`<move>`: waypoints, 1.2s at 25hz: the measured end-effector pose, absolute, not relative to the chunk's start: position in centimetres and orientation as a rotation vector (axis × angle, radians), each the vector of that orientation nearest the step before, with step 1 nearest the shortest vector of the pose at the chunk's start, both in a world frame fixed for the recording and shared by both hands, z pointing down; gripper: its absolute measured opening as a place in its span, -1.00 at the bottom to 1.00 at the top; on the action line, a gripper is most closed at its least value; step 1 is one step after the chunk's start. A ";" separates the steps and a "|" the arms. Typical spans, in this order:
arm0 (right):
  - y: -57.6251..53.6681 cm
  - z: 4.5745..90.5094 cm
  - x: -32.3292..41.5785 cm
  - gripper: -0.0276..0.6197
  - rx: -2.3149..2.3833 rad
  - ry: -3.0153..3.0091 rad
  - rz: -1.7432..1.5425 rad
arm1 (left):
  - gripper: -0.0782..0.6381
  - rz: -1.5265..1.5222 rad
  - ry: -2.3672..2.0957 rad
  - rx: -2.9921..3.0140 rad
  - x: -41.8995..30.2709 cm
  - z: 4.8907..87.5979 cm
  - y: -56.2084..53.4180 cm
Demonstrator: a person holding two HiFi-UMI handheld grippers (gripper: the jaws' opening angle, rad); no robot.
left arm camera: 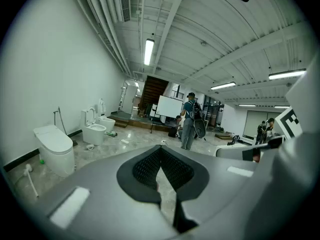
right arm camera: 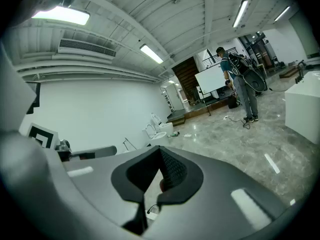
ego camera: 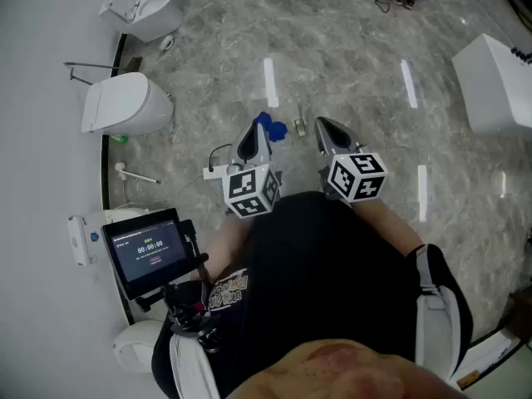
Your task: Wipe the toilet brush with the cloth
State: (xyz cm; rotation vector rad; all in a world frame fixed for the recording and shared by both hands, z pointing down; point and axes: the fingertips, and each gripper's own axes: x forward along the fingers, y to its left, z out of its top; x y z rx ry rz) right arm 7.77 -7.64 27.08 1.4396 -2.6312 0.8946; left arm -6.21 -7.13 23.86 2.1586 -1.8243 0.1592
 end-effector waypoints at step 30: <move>-7.6 27.0 8.0 -0.91 1.450 -2.639 0.904 | -0.78 0.168 -1.796 2.165 -6.0 24.8 -6.9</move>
